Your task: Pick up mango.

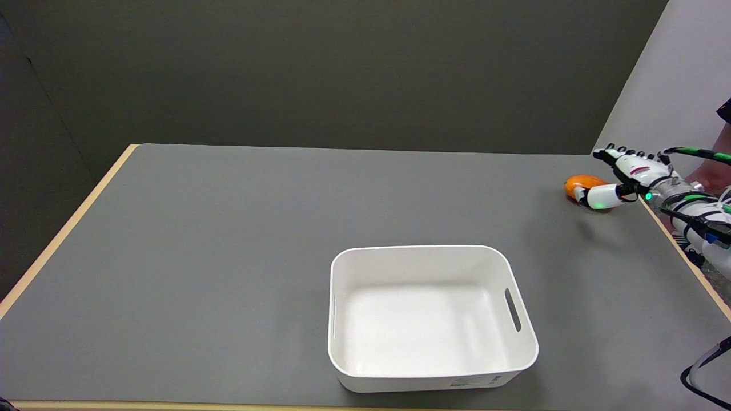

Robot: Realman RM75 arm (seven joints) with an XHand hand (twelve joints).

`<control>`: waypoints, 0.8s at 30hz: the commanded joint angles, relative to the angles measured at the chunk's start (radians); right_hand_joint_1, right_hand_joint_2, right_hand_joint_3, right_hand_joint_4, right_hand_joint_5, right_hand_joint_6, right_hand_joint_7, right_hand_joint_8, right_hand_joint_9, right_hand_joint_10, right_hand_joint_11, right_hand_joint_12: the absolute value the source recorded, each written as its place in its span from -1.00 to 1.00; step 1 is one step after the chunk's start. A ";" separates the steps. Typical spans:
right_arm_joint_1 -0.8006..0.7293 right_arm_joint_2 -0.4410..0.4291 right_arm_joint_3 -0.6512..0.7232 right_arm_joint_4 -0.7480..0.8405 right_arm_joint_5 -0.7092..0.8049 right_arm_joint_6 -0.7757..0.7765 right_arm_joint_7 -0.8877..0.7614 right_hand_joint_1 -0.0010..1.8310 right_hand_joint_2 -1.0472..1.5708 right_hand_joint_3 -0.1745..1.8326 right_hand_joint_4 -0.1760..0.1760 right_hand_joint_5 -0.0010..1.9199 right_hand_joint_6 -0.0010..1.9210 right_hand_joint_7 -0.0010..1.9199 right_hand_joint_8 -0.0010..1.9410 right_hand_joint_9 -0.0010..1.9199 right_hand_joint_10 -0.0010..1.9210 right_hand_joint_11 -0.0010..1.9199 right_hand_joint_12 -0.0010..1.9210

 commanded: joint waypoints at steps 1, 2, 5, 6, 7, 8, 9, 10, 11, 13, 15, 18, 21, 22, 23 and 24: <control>-0.011 0.046 -0.004 0.018 0.016 0.057 -0.001 -0.36 0.26 0.10 0.05 -0.92 -0.70 -0.85 -0.71 -0.88 -0.30 -0.96 0.23; -0.011 0.048 -0.009 0.021 0.019 0.055 -0.001 -0.35 0.26 0.09 0.06 -0.92 -0.70 -0.84 -0.71 -0.88 -0.30 -0.96 0.25; -0.009 0.051 -0.037 0.033 0.028 0.043 -0.001 -0.35 0.26 0.10 0.07 -0.92 -0.70 -0.84 -0.71 -0.87 -0.30 -0.95 0.25; -0.007 0.051 -0.048 0.039 0.029 0.037 -0.001 -0.35 0.26 0.10 0.07 -0.92 -0.70 -0.84 -0.71 -0.87 -0.30 -0.95 0.25; -0.006 0.051 -0.058 0.044 0.034 0.031 -0.001 -0.35 0.26 0.10 0.07 -0.92 -0.70 -0.84 -0.71 -0.87 -0.30 -0.95 0.25; -0.005 0.051 -0.066 0.048 0.041 0.027 -0.001 -0.35 0.26 0.10 0.07 -0.92 -0.70 -0.84 -0.71 -0.87 -0.30 -0.95 0.25; 0.000 0.052 -0.077 0.056 0.051 0.022 -0.001 -0.35 0.26 0.10 0.07 -0.92 -0.70 -0.84 -0.71 -0.87 -0.30 -0.95 0.25; 0.008 0.053 -0.091 0.064 0.061 0.018 -0.001 -0.35 0.26 0.10 0.08 -0.92 -0.70 -0.84 -0.71 -0.87 -0.30 -0.95 0.25; 0.016 0.054 -0.102 0.071 0.065 0.015 -0.001 -0.35 0.26 0.10 0.08 -0.92 -0.70 -0.84 -0.71 -0.87 -0.30 -0.95 0.25; 0.053 0.054 -0.131 0.093 0.067 0.006 -0.001 -0.35 0.26 0.10 0.08 -0.92 -0.70 -0.84 -0.71 -0.87 -0.30 -0.95 0.25; 0.088 0.054 -0.157 0.112 0.066 0.000 -0.001 -0.35 0.26 0.10 0.09 -0.92 -0.70 -0.84 -0.71 -0.87 -0.31 -0.95 0.25; 0.130 0.060 -0.191 0.135 0.062 -0.005 -0.001 -0.35 0.26 0.10 0.09 -0.92 -0.71 -0.84 -0.71 -0.87 -0.31 -0.96 0.25; 0.151 0.067 -0.216 0.142 0.064 -0.005 -0.001 -0.35 0.26 0.10 0.10 -0.93 -0.71 -0.85 -0.72 -0.88 -0.32 -0.96 0.24; 0.157 0.069 -0.221 0.143 0.065 -0.005 -0.001 -0.35 0.26 0.10 0.10 -0.93 -0.71 -0.85 -0.72 -0.88 -0.32 -0.96 0.24; 0.163 0.072 -0.229 0.144 0.066 -0.005 -0.001 -0.36 0.26 0.10 0.10 -0.93 -0.72 -0.86 -0.71 -0.88 -0.32 -0.96 0.23; 0.170 0.075 -0.238 0.148 0.067 -0.006 -0.001 -0.39 0.26 0.13 0.10 -0.92 -0.73 -0.87 -0.70 -0.89 -0.32 -0.94 0.18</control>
